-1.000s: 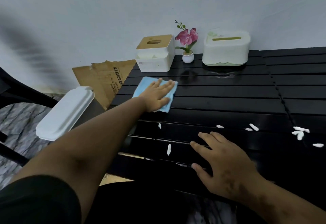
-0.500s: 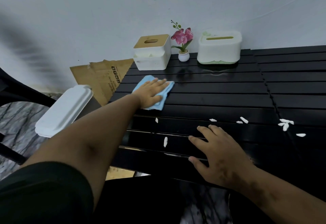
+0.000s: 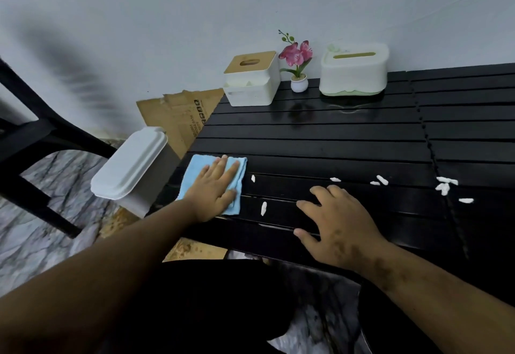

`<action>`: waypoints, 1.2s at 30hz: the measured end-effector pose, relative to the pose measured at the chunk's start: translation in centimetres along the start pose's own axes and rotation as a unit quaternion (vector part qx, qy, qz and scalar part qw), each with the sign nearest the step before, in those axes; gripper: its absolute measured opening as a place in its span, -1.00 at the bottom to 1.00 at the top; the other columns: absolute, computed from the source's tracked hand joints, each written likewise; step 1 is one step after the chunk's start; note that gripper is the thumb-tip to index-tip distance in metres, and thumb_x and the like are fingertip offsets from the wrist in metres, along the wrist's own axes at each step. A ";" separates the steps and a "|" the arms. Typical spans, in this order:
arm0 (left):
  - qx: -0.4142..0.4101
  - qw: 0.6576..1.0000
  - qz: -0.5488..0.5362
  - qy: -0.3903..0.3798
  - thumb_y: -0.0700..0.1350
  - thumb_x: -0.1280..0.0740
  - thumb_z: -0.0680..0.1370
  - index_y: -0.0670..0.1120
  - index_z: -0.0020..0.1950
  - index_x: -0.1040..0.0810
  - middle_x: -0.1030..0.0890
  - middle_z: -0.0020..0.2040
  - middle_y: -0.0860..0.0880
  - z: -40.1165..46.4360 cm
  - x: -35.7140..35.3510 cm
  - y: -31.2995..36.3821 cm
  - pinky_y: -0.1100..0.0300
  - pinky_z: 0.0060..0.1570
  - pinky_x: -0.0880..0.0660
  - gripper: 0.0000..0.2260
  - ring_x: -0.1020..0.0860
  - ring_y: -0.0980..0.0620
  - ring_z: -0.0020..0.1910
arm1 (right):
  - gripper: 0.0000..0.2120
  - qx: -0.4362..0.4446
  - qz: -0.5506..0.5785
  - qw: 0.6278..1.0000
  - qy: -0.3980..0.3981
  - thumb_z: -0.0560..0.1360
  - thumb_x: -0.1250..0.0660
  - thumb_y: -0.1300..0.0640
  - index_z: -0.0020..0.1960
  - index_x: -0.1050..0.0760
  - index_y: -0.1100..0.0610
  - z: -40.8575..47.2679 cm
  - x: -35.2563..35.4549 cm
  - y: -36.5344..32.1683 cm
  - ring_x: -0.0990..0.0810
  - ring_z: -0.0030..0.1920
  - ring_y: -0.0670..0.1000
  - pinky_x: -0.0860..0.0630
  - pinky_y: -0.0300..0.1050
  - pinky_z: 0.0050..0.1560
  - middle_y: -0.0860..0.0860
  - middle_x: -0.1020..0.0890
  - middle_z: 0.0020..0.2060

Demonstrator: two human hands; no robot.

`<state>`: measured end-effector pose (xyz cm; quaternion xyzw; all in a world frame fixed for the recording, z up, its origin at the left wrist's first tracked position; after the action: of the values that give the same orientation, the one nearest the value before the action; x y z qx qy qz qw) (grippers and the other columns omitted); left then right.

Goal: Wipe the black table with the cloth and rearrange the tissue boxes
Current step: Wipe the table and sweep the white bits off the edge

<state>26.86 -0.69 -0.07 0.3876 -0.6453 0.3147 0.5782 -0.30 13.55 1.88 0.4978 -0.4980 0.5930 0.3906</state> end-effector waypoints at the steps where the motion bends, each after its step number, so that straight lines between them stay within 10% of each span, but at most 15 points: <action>1: -0.008 1.000 -0.002 0.000 0.28 0.22 0.48 0.03 0.60 0.21 0.18 0.61 -0.14 -0.1 0.0 1.9 -0.01 0.53 0.20 -0.29 0.22 -0.06 0.58 | -0.39 0.002 0.005 1.000 -0.002 0.41 -0.09 -0.33 0.29 -0.51 -0.03 -0.1 0.2 0.1 -0.47 0.20 0.12 -0.43 0.12 0.28 0.07 -0.53 0.24; 11: -0.058 0.998 0.000 0.030 0.26 0.19 0.46 0.01 0.62 0.10 0.12 0.62 -0.16 1.8 -1.4 17.4 -0.07 0.53 0.21 -0.26 0.19 -0.10 0.59 | -0.43 -0.090 -0.028 0.994 -0.048 0.45 -0.17 -0.33 0.38 -0.35 -0.11 -5.7 2.9 4.1 -0.37 0.26 0.06 -0.44 -0.04 0.17 -0.03 -0.39 0.32; 25: 0.037 0.999 0.014 -0.017 0.30 0.20 0.46 0.10 0.59 0.16 0.14 0.62 -0.01 -2.2 0.3 -0.8 0.01 0.52 0.14 -0.29 0.14 0.00 0.59 | -0.34 -0.059 -0.045 0.996 -0.047 0.51 -0.07 -0.33 0.52 -0.19 -0.03 -6.7 1.7 4.4 -0.31 0.36 0.16 -0.33 0.08 0.37 0.08 -0.26 0.47; 36: 0.056 0.998 -0.003 0.038 0.25 0.19 0.50 0.11 0.61 0.09 0.10 0.62 -0.04 -3.0 -1.2 3.2 -0.04 0.53 0.16 -0.33 0.16 -0.03 0.59 | -0.32 -0.055 -0.059 0.996 -0.039 0.48 -0.04 -0.32 0.50 -0.25 0.00 -6.7 0.8 4.9 -0.33 0.37 0.24 -0.35 0.19 0.36 0.13 -0.32 0.45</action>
<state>25.63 3.69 -0.73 0.4088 -0.6030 0.3633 0.5808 -6.48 19.12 1.58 0.5265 -0.5150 0.5206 0.4320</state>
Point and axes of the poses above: each hand's wrist, its own z-axis towards the middle knuckle, its own x-axis out of the back of the hand, y = z × x, the point moved 2 cm from there along z, towards the middle knuckle
